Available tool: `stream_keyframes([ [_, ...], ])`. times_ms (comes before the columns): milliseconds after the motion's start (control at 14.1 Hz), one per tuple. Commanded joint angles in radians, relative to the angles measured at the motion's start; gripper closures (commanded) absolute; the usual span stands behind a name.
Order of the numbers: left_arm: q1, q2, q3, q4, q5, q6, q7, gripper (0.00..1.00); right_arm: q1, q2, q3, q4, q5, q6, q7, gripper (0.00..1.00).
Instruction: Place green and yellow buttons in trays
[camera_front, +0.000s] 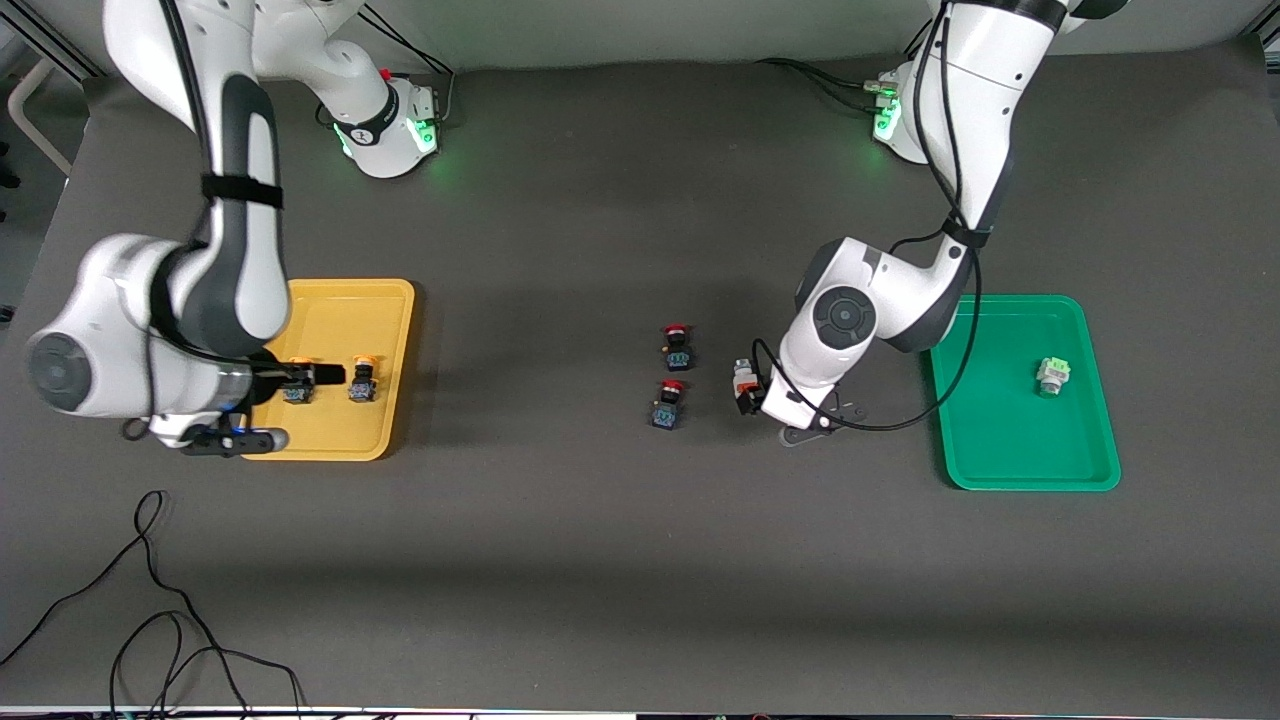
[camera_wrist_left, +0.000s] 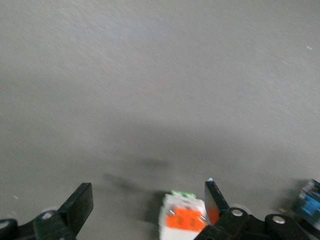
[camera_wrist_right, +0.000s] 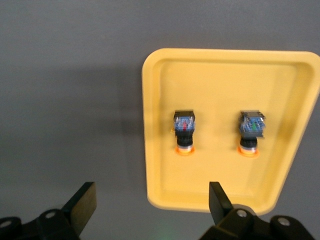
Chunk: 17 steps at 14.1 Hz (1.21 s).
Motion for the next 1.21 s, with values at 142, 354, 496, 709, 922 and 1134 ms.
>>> stream_keyframes([
  [142, -0.063, 0.041, -0.014, 0.01, -0.01, -0.015, -0.078, 0.0, 0.043, -0.04, -0.015, 0.146, -0.098, -0.161, 0.097, 0.0],
  [354, -0.074, 0.072, -0.014, 0.011, -0.003, 0.022, -0.091, 0.0, 0.081, -0.101, -0.016, 0.16, -0.153, -0.19, 0.158, 0.0],
  [496, -0.074, 0.072, -0.014, 0.008, 0.002, 0.021, -0.091, 0.03, 0.083, -0.161, -0.004, 0.16, -0.193, -0.191, 0.192, 0.0],
  [709, -0.073, 0.07, -0.013, 0.008, 0.002, 0.018, -0.096, 1.0, 0.019, -0.25, 0.08, 0.159, -0.26, -0.19, 0.209, 0.0],
  [922, -0.071, 0.061, -0.011, 0.011, 0.011, 0.001, -0.157, 1.0, -0.182, -0.344, 0.308, 0.154, -0.357, -0.19, 0.229, 0.0],
  [1134, -0.051, 0.017, -0.005, 0.017, 0.086, -0.074, -0.112, 1.0, -0.34, -0.401, 0.44, 0.152, -0.371, -0.19, 0.226, 0.0],
])
